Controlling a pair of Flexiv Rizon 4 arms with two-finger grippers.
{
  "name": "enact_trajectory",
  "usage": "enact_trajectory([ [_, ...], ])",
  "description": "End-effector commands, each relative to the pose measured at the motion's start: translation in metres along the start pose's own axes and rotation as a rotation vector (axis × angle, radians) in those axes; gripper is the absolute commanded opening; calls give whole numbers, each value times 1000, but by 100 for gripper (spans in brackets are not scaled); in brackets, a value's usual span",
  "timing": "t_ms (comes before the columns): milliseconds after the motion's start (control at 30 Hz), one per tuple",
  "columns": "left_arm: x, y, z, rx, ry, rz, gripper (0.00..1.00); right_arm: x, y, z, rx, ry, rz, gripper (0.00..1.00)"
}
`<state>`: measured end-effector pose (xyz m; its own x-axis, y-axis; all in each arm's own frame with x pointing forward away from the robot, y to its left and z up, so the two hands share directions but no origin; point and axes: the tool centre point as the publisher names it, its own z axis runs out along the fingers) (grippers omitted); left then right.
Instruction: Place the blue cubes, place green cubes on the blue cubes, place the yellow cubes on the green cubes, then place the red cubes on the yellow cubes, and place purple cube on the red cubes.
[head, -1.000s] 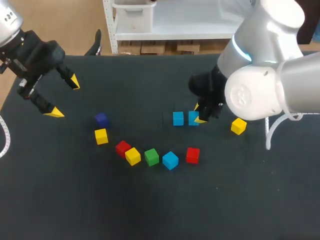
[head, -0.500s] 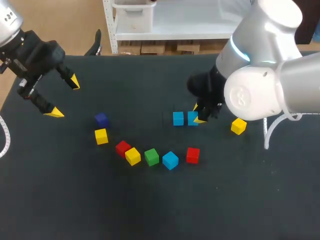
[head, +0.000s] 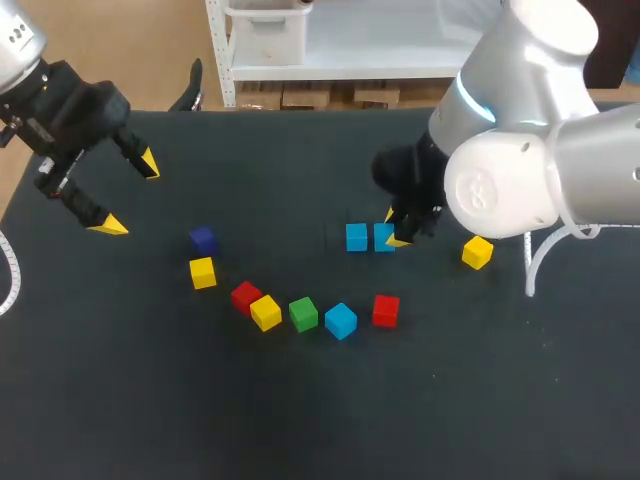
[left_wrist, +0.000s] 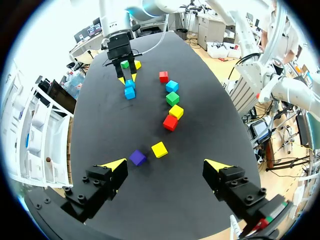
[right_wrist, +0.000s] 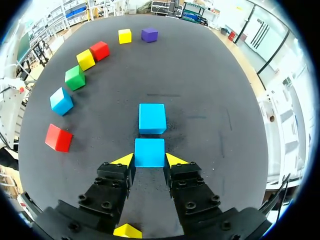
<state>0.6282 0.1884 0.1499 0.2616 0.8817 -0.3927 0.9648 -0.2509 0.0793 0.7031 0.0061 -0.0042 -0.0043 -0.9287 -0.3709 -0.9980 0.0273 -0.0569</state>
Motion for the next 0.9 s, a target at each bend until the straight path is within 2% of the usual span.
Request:
enact_trajectory([
  [33, 0, 1, 0, 2, 2, 1, 100, 0, -3, 0, -5, -2, 0, 0],
  [900, 0, 1, 0, 2, 2, 1, 100, 0, -5, 2, -12, -7, -6, 0],
])
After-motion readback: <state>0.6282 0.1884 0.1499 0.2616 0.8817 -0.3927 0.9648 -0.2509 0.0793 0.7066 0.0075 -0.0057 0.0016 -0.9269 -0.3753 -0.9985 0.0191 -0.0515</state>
